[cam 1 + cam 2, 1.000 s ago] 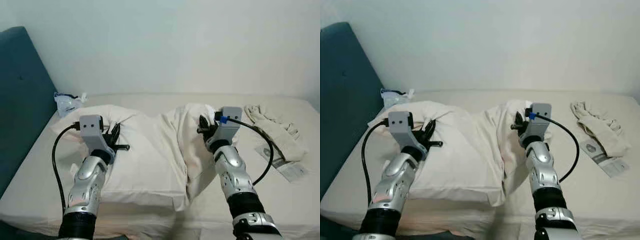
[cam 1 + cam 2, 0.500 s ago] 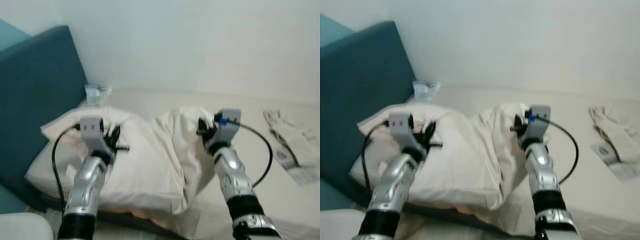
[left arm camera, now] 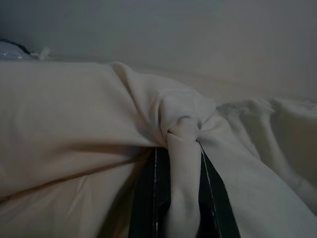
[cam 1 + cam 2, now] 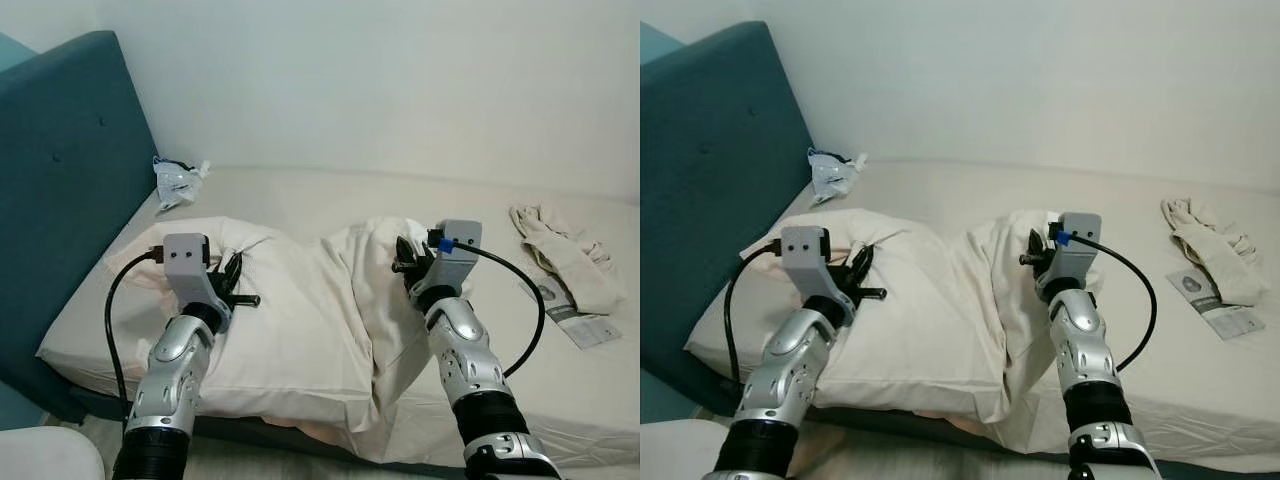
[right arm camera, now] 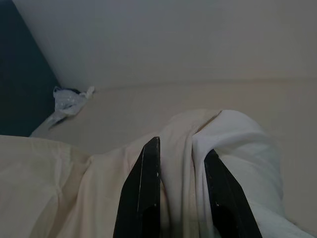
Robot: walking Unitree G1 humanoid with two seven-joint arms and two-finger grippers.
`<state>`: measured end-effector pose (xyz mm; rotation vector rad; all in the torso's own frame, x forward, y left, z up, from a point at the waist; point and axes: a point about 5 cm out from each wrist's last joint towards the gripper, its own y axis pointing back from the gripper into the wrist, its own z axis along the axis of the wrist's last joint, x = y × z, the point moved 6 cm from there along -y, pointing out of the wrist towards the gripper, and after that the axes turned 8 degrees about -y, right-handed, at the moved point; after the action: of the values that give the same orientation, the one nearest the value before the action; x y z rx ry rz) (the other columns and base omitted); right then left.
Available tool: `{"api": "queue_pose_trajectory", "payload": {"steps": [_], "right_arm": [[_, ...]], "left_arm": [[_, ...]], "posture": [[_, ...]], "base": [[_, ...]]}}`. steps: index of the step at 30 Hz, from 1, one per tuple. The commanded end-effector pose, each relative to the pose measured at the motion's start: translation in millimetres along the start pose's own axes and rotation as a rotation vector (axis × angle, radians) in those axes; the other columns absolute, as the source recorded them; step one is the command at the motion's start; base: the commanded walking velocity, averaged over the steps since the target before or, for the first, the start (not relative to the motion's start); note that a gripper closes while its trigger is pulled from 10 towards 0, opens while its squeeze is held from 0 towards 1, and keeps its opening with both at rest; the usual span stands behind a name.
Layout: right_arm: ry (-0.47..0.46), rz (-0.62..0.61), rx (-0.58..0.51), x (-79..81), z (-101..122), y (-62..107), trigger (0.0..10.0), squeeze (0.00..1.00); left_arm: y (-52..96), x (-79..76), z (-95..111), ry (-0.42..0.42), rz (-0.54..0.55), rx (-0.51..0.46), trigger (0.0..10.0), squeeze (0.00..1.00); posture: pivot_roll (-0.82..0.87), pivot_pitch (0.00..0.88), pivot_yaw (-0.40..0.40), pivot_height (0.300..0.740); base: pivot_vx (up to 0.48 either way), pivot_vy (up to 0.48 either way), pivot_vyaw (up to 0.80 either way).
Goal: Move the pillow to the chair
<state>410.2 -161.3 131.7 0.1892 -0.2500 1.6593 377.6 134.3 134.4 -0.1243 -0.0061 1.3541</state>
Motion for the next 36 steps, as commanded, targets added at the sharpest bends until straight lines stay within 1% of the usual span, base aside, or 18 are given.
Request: {"api": "queue_pose_trajectory", "payload": {"steps": [1, 5, 7, 10, 11, 13, 16, 22, 25, 28, 31, 36], "right_arm": [[-0.010, 0.037, -0.018, 10.2, 6, -1.1, 10.0, 0.00], [-0.008, 0.037, -0.014, 10.0, 5, -0.9, 10.0, 0.00], [-0.007, 0.037, -0.011, 10.6, 4, -1.1, 10.0, 0.00], [-0.007, 0.037, -0.009, 10.9, 3, -1.1, 10.0, 0.00], [-0.004, 0.037, -0.005, 11.0, 2, -1.3, 10.0, 0.00], [-0.002, 0.037, -0.004, 11.0, 2, -1.3, 10.0, 0.00], [-0.002, 0.032, 0.003, 10.4, -1, -1.0, 10.0, 0.00], [0.005, 0.026, 0.012, 7.9, -2, -0.6, 10.0, 0.00], [0.054, 0.046, 0.018, 10.6, -3, -0.9, 10.0, 0.00], [0.060, 0.060, 0.026, 13.0, -5, -0.9, 10.0, 0.00], [0.100, 0.075, 0.035, 15.8, -7, -0.4, 10.0, 0.00], [0.095, 0.091, 0.042, 19.2, -9, 0.6, 10.0, 0.00]], "left_arm": [[-3.8, -6.7, 13, -0.040, -0.032, -0.034, 10.0, 0.00], [-3.3, -7.4, 12, -0.042, -0.031, -0.031, 10.0, 0.00], [-3.3, -5.1, 9, -0.046, -0.017, -0.018, 10.0, 0.00], [-3.5, -5.5, 8, -0.070, -0.023, -0.012, 10.0, 0.00], [-3.8, -3.2, 6, -0.043, -0.010, -0.004, 10.0, 0.00], [-3.9, -2.2, 5, -0.034, -0.004, -0.002, 10.0, 0.00], [-4.0, 3.5, -3, -0.049, 0.024, 0.030, 10.0, 0.00], [-1.6, 6.7, -9, -0.061, 0.055, 0.048, 10.0, 0.00], [-1.4, 7.7, -10, -0.071, 0.064, 0.051, 10.0, 0.00], [-0.9, 8.4, -11, -0.085, 0.069, 0.053, 10.0, 0.00], [1.7, 10.4, -18, -0.097, 0.082, 0.071, 10.0, 0.00], [3.8, 11.0, -19, -0.096, 0.087, 0.075, 10.0, 0.00]], "posture": [[0.03, 0.046, 0.034, 0.740], [0.02, 0.044, 0.034, 0.740], [0.02, 0.044, 0.035, 0.740], [0.02, 0.041, 0.035, 0.740], [0.02, 0.041, 0.035, 0.740], [0.02, 0.041, 0.035, 0.740], [0.02, 0.039, 0.033, 0.740], [0.01, 0.039, 0.028, 0.740], [0.01, 0.041, 0.026, 0.740], [0.01, 0.040, 0.024, 0.740], [0.01, 0.040, 0.023, 0.740], [0.01, 0.043, 0.021, 0.740]], "base": [[0.000, 0.000, 0.00], [0.000, 0.000, 0.00], [0.000, 0.000, 0.00], [0.000, -0.480, 0.00], [0.000, -0.480, 0.00], [0.000, -0.480, 0.00], [0.000, 0.000, 0.00], [0.000, 0.000, 0.00], [0.000, 0.000, 0.00], [0.000, 0.000, 0.00], [0.000, 0.000, 0.80], [0.000, 0.000, 0.80]]}}
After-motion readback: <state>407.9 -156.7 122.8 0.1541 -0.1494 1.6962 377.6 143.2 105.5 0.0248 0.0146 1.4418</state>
